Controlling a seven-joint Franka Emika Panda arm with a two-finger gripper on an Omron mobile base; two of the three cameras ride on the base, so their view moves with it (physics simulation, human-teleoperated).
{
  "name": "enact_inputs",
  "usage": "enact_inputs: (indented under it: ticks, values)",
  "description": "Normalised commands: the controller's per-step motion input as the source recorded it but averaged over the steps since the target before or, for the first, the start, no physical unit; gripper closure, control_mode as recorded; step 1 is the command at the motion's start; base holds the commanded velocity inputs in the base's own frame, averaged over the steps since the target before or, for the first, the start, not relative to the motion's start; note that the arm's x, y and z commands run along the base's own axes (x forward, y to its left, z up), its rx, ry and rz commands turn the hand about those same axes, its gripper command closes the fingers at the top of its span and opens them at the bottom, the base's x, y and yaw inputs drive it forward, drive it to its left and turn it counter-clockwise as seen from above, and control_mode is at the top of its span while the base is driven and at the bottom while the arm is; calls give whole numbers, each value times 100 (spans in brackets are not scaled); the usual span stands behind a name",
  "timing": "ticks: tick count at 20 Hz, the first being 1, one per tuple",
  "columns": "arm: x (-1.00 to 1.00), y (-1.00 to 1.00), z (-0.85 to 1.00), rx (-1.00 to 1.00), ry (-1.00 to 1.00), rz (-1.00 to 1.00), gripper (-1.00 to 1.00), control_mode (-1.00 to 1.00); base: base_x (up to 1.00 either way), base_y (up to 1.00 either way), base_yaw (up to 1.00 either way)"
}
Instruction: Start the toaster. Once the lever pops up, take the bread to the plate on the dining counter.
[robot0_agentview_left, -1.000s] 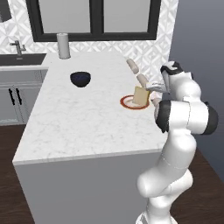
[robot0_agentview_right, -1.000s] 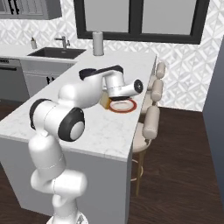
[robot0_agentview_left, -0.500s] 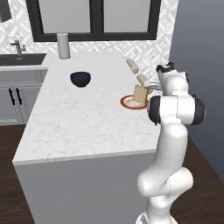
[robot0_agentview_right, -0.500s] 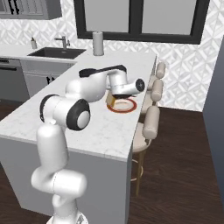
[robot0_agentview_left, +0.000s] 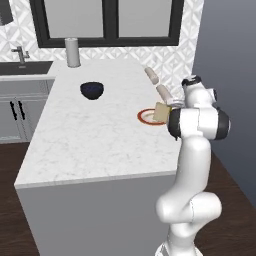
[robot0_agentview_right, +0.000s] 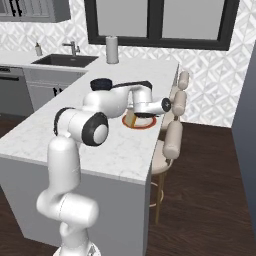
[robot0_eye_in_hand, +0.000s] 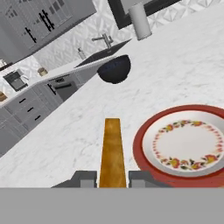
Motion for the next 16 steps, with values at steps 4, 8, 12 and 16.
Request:
enact_inputs:
  ticks: [4, 8, 12, 16]
  values:
    - [41, 12, 0, 0, 0, 0, 100, -100, 0, 0, 0]
    - [30, 4, -10, 0, 0, 0, 100, -100, 0, 0, 0]
    - [26, 0, -43, -3, 0, 0, 100, -100, 0, 0, 0]
    - [15, 0, -31, -1, 0, 0, 100, -100, 0, 0, 0]
